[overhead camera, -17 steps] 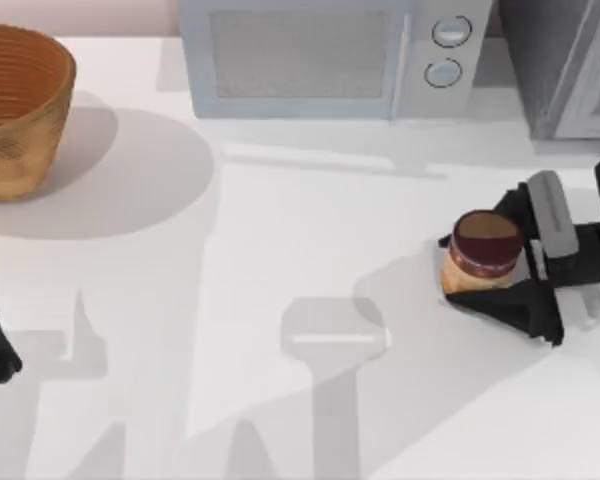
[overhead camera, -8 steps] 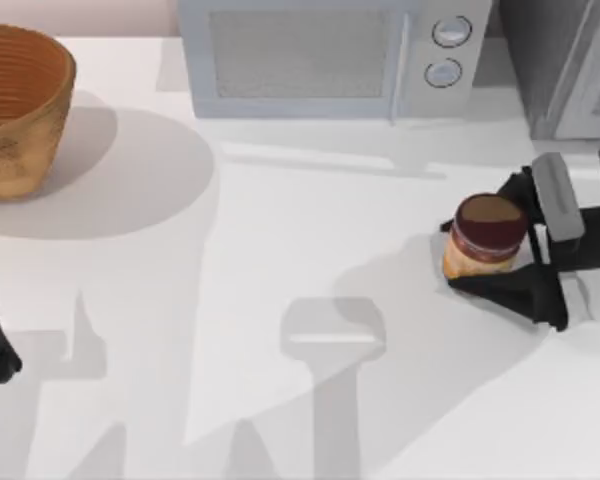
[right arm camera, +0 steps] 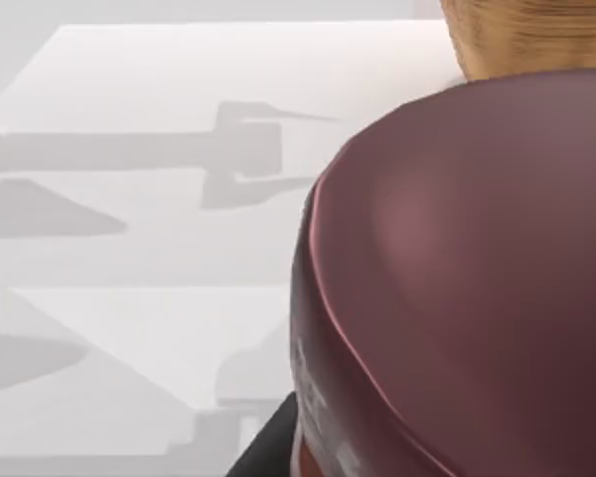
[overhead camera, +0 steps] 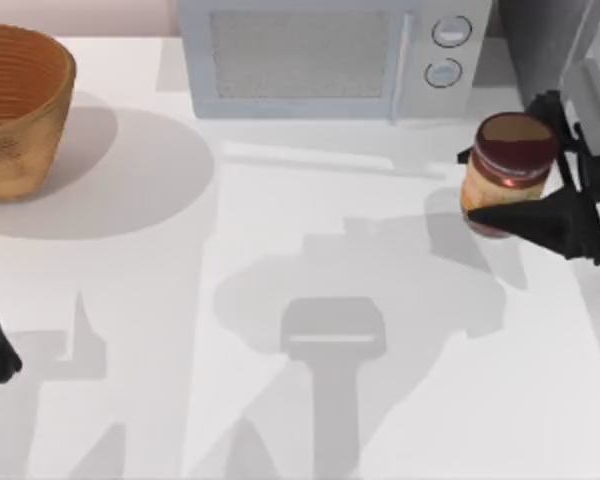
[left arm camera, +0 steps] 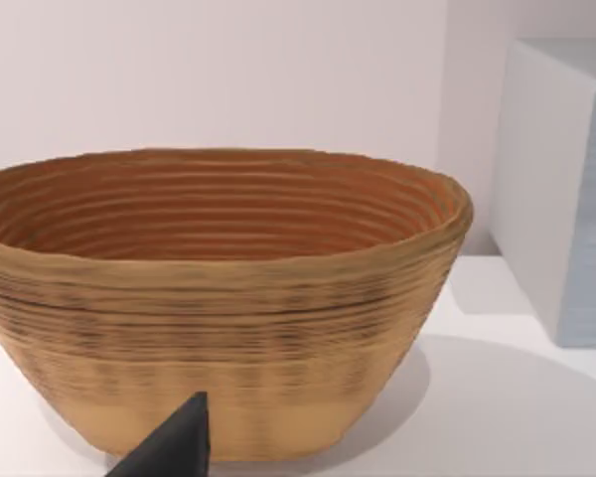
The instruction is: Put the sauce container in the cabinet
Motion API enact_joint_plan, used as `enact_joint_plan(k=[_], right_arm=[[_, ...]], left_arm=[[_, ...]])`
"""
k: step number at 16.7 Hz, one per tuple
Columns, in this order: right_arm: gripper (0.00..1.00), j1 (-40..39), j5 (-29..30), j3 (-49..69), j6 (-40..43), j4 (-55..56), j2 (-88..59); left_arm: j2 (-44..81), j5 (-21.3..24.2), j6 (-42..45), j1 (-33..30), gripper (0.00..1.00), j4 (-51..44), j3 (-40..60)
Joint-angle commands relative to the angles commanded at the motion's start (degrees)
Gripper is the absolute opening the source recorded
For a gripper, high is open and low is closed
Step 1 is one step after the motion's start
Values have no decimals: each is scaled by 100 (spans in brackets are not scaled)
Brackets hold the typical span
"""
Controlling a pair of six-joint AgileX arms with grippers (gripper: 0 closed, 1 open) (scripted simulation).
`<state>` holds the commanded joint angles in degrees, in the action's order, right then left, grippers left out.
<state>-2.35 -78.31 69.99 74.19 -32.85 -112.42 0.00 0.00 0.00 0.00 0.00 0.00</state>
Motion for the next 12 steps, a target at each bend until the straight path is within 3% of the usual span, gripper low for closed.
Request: enact_joint_plan(k=[8, 12], right_arm=[[0, 23, 20, 164, -44, -455, 383], [0, 156, 445, -220, -550, -450, 982]], left_arm=[[0, 0, 0, 0, 100, 0, 0], [0, 0, 0, 0, 100, 0, 0]])
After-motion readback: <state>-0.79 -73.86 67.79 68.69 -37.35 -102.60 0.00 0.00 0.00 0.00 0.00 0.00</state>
